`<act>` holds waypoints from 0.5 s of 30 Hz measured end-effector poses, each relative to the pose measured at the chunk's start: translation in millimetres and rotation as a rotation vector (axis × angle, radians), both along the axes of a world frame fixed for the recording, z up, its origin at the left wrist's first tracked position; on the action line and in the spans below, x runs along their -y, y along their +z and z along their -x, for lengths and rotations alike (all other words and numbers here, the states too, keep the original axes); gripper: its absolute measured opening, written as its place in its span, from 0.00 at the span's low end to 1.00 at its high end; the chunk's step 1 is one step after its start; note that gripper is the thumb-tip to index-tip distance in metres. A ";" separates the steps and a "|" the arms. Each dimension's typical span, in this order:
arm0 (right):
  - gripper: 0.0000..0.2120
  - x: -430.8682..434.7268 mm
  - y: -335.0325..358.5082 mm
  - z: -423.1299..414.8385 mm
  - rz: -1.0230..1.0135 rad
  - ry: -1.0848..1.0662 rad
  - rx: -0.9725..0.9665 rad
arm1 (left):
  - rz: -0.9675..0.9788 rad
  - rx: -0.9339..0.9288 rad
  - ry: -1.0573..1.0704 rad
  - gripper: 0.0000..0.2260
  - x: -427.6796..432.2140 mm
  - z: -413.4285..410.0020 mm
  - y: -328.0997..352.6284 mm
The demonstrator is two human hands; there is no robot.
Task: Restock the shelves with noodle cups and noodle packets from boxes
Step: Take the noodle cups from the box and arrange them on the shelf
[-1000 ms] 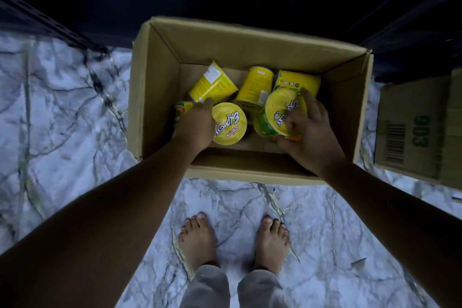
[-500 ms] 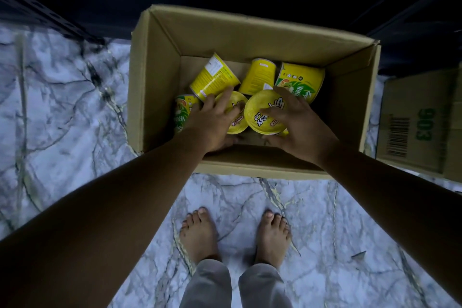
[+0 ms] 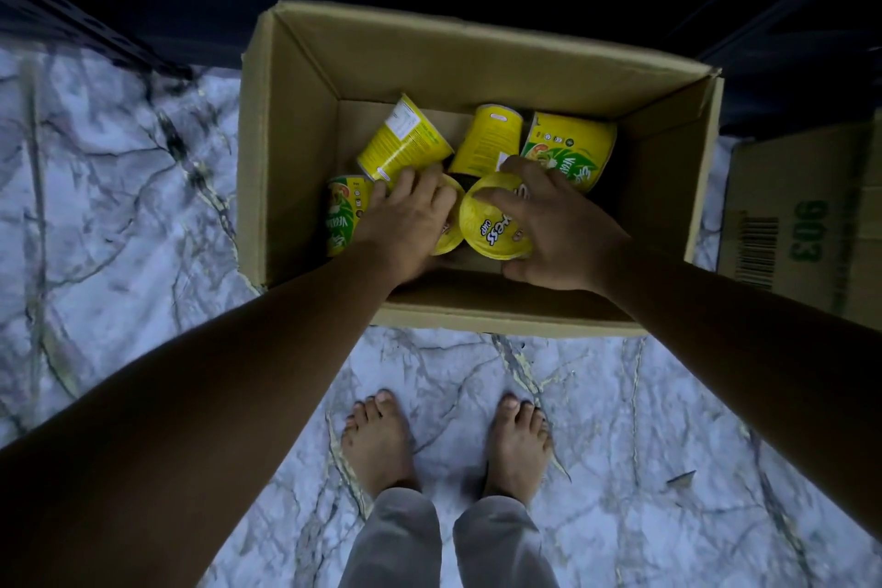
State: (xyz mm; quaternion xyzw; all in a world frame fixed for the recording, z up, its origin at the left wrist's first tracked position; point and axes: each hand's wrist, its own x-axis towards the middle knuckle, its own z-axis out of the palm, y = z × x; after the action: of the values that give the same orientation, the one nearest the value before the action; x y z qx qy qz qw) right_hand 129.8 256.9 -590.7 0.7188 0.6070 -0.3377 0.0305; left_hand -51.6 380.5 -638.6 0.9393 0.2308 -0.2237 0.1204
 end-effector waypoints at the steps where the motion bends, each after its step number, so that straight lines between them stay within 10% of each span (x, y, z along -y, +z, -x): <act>1: 0.51 -1.1 4.5 -0.4 0.018 -0.013 0.026 | 0.009 -0.009 0.068 0.42 -0.9 0.1 2.9; 5: 0.57 10.4 8.5 4.7 0.057 -0.068 0.086 | 0.116 -0.043 0.267 0.55 -4.2 4.4 10.0; 15: 0.57 22.0 9.4 16.4 0.055 -0.217 0.028 | 0.253 -0.071 0.472 0.51 9.3 2.8 28.0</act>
State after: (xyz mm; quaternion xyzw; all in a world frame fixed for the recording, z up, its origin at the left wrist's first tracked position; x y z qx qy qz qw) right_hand 113.4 234.9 -581.3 0.7838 0.5156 -0.3454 0.0221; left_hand -54.4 371.2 -610.6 0.8286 0.4176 -0.2494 0.2772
